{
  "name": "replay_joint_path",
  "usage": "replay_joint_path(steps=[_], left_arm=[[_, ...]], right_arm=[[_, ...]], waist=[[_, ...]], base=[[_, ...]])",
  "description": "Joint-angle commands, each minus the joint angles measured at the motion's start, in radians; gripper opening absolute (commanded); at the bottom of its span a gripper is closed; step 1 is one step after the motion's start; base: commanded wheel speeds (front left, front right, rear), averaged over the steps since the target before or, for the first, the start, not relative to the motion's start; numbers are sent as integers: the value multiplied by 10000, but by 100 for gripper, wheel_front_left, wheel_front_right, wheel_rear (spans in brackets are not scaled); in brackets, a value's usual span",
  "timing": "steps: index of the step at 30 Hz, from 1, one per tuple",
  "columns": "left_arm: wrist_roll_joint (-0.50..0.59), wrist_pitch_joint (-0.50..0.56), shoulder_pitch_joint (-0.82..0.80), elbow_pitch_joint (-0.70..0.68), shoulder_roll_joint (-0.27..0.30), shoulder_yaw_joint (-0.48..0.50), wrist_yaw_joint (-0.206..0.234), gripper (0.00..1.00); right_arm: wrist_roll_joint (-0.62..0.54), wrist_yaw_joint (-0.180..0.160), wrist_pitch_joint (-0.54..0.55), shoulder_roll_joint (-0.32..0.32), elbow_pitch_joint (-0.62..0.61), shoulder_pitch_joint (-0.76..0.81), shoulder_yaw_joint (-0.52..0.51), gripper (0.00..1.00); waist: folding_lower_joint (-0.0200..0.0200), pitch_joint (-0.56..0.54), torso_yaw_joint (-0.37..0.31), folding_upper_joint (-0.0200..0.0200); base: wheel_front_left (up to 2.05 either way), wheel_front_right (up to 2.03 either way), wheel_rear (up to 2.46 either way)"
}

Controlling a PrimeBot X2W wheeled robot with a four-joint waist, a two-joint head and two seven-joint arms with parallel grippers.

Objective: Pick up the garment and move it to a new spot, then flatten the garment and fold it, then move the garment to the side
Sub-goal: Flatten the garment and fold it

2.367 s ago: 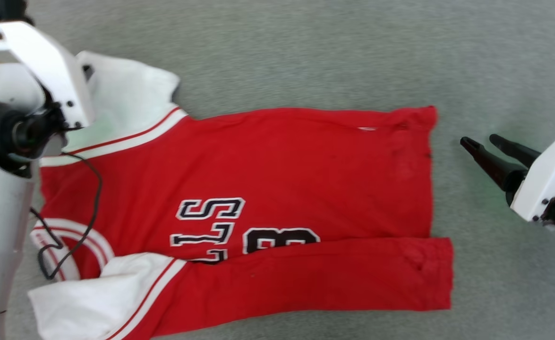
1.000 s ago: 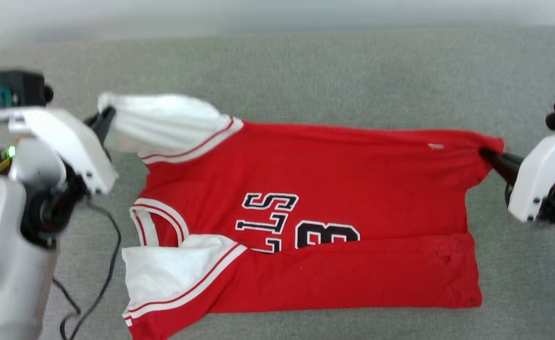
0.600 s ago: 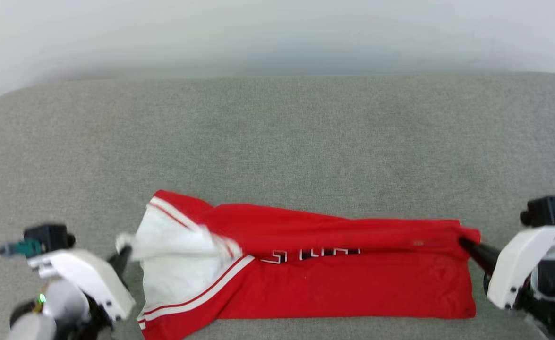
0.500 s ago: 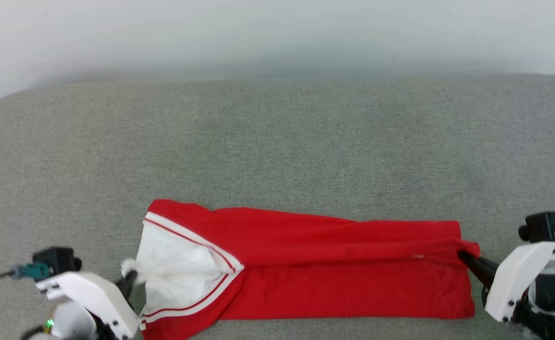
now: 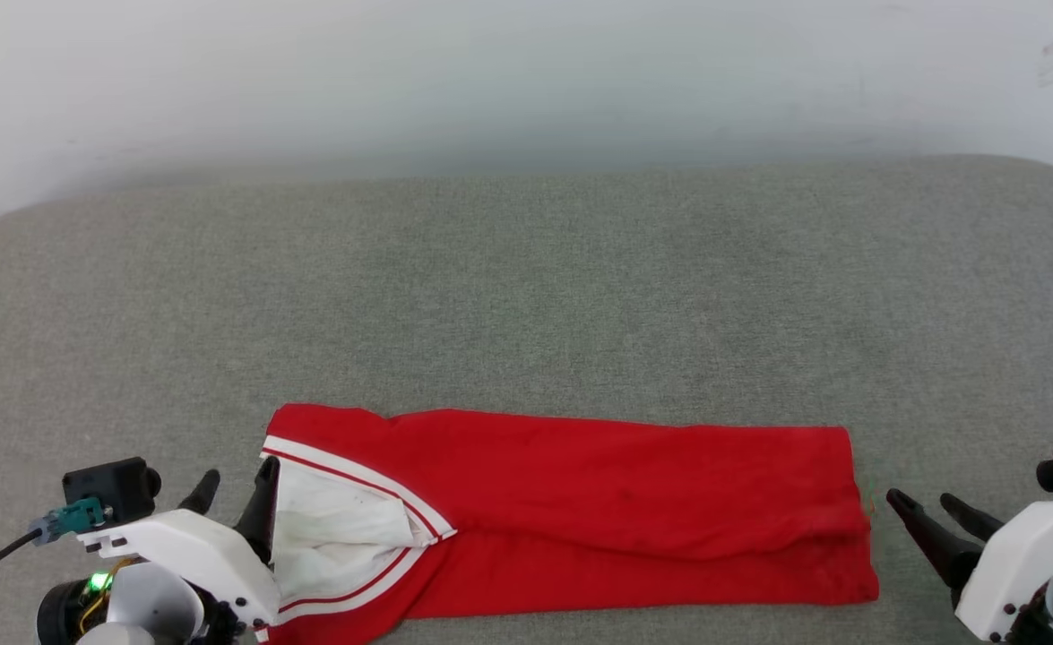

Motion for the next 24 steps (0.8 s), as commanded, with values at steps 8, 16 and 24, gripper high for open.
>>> replay_joint_path(steps=[8, 16, 24], left_arm=[[1135, -1620, -513, -791, -233, -338, 72, 100], [2551, -3758, -987, -1388, -637, -773, 283, 100], [3170, -4255, -1200, -1594, -926, -1060, 352, 100]], right_arm=[[-577, -4, 1780, 192, -1251, 328, -1649, 100], [-1077, -4, 4168, 817, -1541, 70, -2173, 100], [-801, -4, 4210, 1054, -342, -368, -1945, 100]], waist=[[2, -412, 32, -1], [2, 31, 882, -1], [2, 646, 1326, -1]], base=[[0, 0, 0], [0, 0, 0], [0, 0, 0]])
